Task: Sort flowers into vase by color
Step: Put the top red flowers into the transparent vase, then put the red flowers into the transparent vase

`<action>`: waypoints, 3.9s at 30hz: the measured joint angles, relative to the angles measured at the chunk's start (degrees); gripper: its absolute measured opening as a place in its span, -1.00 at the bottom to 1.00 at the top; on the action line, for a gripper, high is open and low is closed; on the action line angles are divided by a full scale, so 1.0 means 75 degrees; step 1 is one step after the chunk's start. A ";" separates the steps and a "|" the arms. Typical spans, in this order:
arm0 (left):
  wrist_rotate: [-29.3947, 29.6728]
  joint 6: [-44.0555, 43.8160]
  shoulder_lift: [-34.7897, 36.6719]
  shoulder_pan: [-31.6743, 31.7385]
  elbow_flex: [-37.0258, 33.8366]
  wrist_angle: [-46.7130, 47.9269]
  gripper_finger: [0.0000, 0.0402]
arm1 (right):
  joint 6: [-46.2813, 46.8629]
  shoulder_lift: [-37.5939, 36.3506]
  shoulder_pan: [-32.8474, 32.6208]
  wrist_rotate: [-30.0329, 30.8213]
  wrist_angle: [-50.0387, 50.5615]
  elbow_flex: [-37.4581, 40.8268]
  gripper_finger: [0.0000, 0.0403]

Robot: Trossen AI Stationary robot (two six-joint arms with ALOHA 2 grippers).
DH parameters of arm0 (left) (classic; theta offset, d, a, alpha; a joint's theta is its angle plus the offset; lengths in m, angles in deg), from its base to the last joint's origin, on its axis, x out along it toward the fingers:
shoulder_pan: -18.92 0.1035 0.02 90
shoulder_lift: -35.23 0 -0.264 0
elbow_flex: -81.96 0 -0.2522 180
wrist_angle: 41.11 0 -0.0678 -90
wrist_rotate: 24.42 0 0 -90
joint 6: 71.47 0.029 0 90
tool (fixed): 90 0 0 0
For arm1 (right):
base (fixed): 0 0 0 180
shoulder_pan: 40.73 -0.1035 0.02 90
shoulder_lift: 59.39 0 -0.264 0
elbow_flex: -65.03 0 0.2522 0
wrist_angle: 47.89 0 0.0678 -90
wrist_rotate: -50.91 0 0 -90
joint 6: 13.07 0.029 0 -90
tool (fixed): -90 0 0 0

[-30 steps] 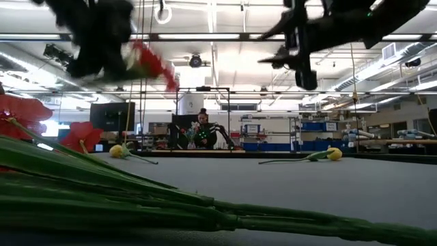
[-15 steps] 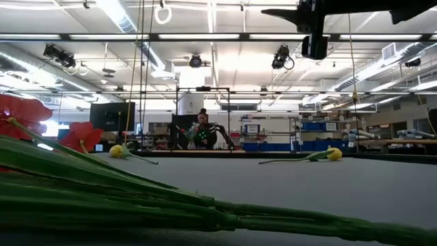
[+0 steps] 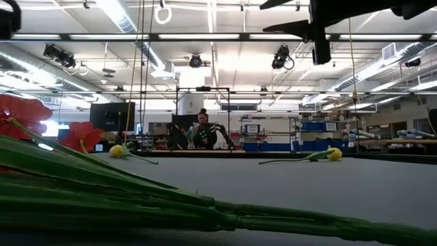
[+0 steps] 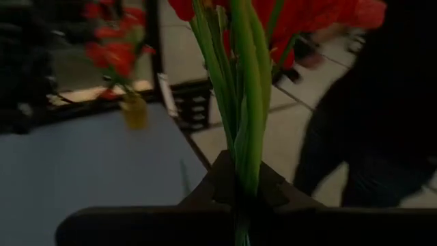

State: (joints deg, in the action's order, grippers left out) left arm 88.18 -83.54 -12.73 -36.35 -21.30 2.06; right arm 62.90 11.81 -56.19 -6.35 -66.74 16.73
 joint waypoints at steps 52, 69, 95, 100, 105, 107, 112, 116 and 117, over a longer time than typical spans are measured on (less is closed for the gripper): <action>0.2020 -0.3160 0.2852 -0.3126 -0.3856 0.0341 -0.19 | 0.0862 0.0000 -0.0128 0.1235 0.0383 0.0000 -0.14; 0.1170 -0.5861 0.2852 -0.3126 -0.2196 0.3479 0.05 | 0.0849 0.0000 -0.0049 0.1082 0.0651 0.0000 -0.13; 0.6380 -0.4123 0.1503 -0.2864 0.0937 0.2473 -0.09 | -0.0081 0.0000 0.0197 -0.0444 0.0522 0.0000 -0.14; 0.6254 -0.1918 0.0637 -0.1645 0.0982 0.0253 -0.09 | -0.0218 0.0000 0.0245 -0.1279 0.0527 0.0000 -0.14; 0.4662 -0.1844 -0.0160 0.0348 0.0973 0.0013 -0.09 | -0.0952 0.0000 0.0148 -0.2356 0.0663 -0.0003 -0.14; 0.3782 -0.1955 -0.0467 0.1221 0.0973 -0.0015 -0.09 | -0.1178 0.0000 0.0070 -0.2592 0.0843 -0.0003 -0.14; 0.1565 -0.2238 -0.1221 0.3075 0.0973 -0.0012 -0.09 | -0.1558 0.0260 0.0006 -0.3142 0.1047 -0.0129 -0.14; 0.0390 -0.2257 -0.1597 0.3977 0.0973 -0.0018 -0.09 | -0.2241 0.0999 0.0038 -0.3702 0.2181 -0.1028 -0.14; 0.0176 -0.2252 -0.1674 0.4153 0.0973 -0.0003 -0.09 | -0.2453 0.1253 0.0053 -0.3803 0.2497 -0.1319 -0.14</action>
State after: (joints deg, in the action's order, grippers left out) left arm 89.50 -100.43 -25.29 -5.21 -14.00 2.04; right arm 44.51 21.21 -55.80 -34.87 -48.01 6.83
